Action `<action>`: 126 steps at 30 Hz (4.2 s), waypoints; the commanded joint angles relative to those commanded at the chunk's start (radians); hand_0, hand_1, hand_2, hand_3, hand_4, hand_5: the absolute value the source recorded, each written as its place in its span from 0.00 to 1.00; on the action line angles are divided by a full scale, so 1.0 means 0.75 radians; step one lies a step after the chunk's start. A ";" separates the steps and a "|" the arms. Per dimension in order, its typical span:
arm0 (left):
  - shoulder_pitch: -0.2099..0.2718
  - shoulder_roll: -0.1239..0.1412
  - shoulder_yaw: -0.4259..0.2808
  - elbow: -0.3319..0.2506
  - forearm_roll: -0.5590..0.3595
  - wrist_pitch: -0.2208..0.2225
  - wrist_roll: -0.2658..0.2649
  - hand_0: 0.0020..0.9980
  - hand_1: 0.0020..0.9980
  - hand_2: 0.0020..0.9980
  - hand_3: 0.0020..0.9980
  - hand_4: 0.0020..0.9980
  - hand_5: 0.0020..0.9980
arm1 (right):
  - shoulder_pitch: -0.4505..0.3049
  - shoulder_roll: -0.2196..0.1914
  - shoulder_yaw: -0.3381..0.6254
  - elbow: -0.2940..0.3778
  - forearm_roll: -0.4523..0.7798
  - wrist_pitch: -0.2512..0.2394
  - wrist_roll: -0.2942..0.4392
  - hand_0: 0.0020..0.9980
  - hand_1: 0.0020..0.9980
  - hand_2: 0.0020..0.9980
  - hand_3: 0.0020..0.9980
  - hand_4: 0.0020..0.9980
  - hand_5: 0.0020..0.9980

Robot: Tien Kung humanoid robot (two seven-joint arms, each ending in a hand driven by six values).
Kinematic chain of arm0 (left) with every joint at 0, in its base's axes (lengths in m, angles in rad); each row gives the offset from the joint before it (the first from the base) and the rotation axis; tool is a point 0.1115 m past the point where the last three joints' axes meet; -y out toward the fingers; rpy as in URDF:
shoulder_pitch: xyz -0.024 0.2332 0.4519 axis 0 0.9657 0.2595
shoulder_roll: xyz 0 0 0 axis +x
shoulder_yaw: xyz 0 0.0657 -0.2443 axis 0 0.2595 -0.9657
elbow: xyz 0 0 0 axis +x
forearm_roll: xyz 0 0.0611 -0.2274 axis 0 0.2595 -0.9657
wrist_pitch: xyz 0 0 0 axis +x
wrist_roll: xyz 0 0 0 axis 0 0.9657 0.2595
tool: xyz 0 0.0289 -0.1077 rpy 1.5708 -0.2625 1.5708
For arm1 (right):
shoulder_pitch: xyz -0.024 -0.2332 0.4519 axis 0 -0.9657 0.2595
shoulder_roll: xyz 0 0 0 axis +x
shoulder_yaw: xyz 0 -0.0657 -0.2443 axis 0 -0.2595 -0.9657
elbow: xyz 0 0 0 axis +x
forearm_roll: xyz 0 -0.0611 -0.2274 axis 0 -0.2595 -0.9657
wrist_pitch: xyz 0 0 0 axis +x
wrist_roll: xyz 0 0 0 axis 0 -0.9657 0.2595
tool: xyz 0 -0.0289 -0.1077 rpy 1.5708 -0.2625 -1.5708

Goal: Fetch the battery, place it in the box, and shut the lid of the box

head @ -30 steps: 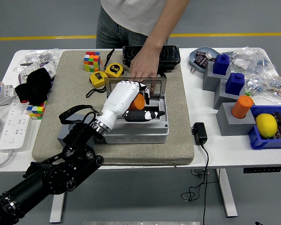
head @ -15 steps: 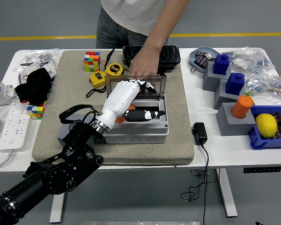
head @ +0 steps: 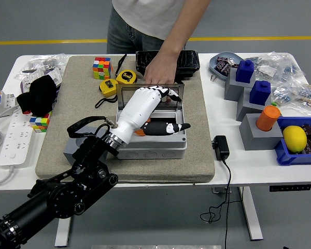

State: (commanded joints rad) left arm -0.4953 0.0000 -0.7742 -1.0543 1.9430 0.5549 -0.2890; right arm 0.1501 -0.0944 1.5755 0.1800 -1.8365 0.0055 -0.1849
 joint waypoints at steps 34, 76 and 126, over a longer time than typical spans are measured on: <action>0.020 0.000 -0.237 -0.180 0.036 -0.130 0.079 1.00 1.00 0.95 0.90 1.00 0.96 | 0.001 0.006 0.004 0.000 0.007 -0.002 0.001 0.83 0.73 0.67 0.65 1.00 0.85; 0.028 0.029 -0.229 -0.315 0.435 -0.433 0.797 1.00 1.00 0.84 0.52 1.00 1.00 | 0.000 0.003 0.001 0.000 0.009 -0.001 0.001 0.83 0.73 0.67 0.65 1.00 0.84; 0.071 0.044 -0.159 -0.315 0.356 -0.447 0.847 0.29 0.04 0.08 0.16 1.00 1.00 | 0.000 0.000 0.012 0.000 0.006 -0.003 0.003 0.83 0.73 0.67 0.64 1.00 0.84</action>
State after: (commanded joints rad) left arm -0.4423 0.0332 -0.8932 -1.2904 2.2097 0.2197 0.3465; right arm 0.1499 -0.0941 1.5846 0.1800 -1.8319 0.0029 -0.1829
